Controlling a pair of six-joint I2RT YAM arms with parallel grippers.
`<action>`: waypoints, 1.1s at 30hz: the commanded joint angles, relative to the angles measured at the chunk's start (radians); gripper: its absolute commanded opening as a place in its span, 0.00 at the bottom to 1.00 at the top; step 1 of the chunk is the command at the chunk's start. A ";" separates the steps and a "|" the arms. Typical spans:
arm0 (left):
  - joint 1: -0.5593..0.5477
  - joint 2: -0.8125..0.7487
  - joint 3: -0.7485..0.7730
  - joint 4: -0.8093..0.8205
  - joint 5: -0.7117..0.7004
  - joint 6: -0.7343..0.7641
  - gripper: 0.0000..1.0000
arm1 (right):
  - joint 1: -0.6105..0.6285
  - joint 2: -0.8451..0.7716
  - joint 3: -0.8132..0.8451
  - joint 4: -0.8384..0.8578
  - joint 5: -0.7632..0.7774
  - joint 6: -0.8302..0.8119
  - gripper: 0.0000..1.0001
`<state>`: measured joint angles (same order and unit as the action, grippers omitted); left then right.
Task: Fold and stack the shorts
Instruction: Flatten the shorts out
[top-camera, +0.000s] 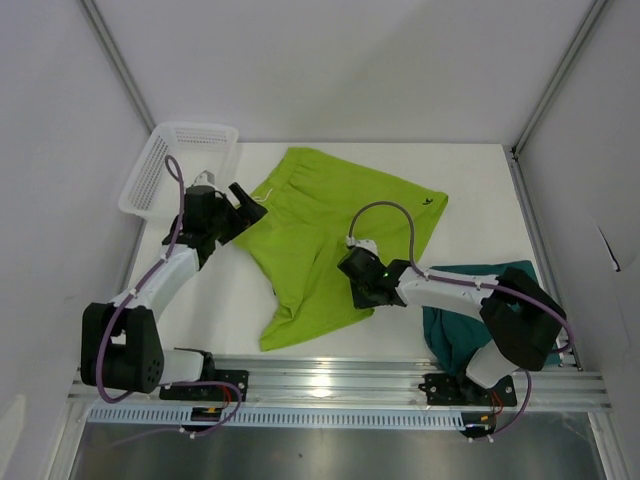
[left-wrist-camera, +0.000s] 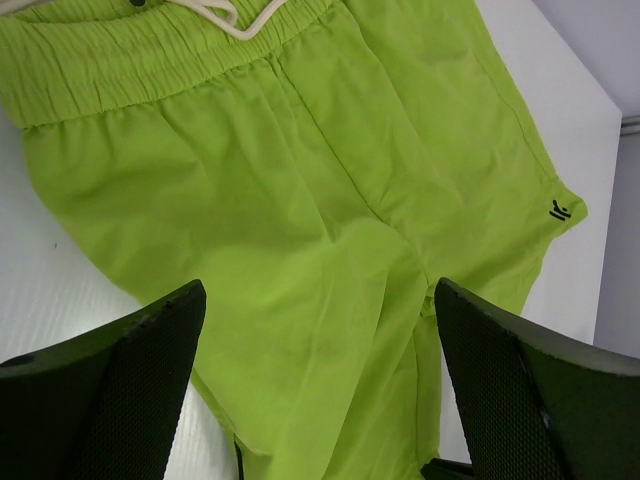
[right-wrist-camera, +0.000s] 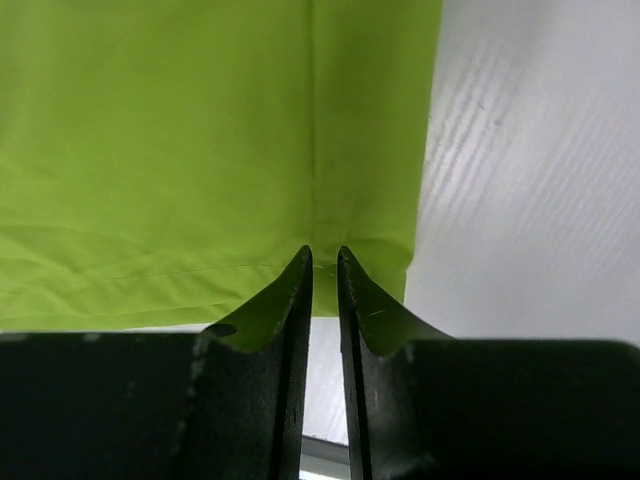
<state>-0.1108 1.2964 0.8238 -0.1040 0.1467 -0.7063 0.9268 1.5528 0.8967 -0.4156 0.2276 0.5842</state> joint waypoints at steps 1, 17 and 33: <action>0.005 0.024 -0.002 0.059 0.024 0.016 0.96 | -0.008 0.027 -0.012 -0.046 0.070 0.038 0.18; 0.017 0.113 0.058 -0.043 -0.013 0.053 0.96 | -0.197 -0.077 -0.048 -0.106 0.122 0.017 0.20; 0.054 0.101 0.034 -0.013 0.039 0.048 0.96 | 0.084 0.011 0.024 -0.051 0.068 0.068 0.28</action>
<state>-0.0647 1.4250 0.8410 -0.1402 0.1658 -0.6800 1.0027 1.4948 0.9047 -0.4721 0.2981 0.6201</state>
